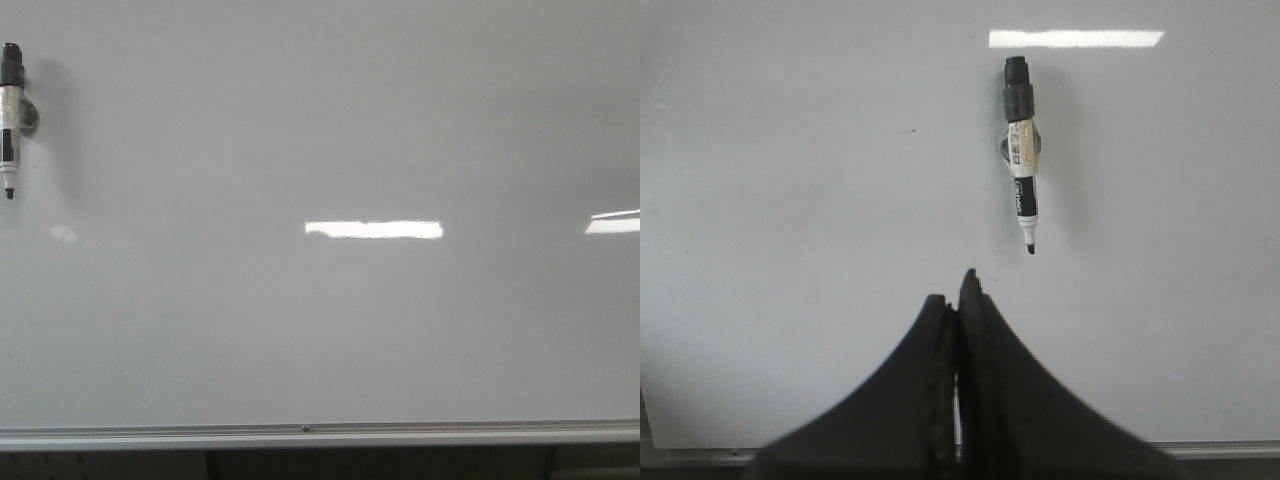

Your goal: Write number 2 on whiteboard

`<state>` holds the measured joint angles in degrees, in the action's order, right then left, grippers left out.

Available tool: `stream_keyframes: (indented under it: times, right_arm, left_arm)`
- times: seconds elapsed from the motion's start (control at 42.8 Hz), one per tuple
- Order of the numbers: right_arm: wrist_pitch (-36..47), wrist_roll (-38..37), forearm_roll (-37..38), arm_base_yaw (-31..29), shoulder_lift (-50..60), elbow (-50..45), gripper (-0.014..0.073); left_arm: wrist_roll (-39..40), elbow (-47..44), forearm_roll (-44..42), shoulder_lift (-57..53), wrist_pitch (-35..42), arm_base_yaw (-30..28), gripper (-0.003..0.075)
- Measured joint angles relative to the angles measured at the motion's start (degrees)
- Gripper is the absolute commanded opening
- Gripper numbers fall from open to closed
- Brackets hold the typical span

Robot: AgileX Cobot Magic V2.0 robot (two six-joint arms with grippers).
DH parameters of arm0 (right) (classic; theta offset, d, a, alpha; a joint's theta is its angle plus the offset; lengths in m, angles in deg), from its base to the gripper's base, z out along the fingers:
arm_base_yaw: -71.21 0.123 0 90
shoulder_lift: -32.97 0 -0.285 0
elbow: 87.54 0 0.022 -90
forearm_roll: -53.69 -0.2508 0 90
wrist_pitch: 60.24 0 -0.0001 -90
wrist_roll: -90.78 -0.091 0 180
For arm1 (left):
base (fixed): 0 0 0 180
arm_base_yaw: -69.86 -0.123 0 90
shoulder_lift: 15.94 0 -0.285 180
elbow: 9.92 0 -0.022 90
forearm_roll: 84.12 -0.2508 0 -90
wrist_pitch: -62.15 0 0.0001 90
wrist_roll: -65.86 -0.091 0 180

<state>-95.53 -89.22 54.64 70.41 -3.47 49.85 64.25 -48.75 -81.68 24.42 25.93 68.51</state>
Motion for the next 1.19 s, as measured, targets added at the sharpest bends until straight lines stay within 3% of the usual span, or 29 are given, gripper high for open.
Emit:
stream_keyframes:
  times: [0.093, 0.164, 0.234, 0.304, 0.374, 0.724, 1.192]
  right_arm:
    - [-0.11, 0.0, -1.65, 0.0, -1.55, 0.0, 0.0276]
    - [-0.11, 0.0, -1.99, 0.0, -2.46, 0.0, 0.0426]
    - [-0.2, 0.0, -2.02, 0.0, -3.25, 0.0, 0.0513]
    - [-0.2, 0.0, -2.12, 0.0, -3.67, 0.0, 0.0547]
    - [-0.2, 0.0, -2.12, 0.0, -3.9, 0.0, 0.054]
    - [-0.47, 0.0, -2.12, 0.0, -3.93, 0.0, 0.054]
    - [-0.5, 0.0, -2.12, 0.0, -3.93, 0.0, 0.054]
  left_arm:
    - [0.0, 0.0, 0.0, 1.78, 0.0, 0.0, 0.0081]
    - [0.0, 0.0, 0.0, 2.94, 0.0, 0.0, 0.0215]
    - [0.0, 0.0, 0.0, 4.03, 0.0, 0.0, 0.0364]
    - [0.0, 0.0, 0.12, 4.98, 0.23, 0.0, 0.0502]
    - [0.0, 0.0, 0.12, 5.77, 0.8, 0.24, 0.0566]
    - [0.0, 0.0, 0.34, 13.62, 6.92, 8.32, 0.0566]
    - [0.0, 0.0, 2.33, 32.98, 23.82, 8.81, 0.0566]
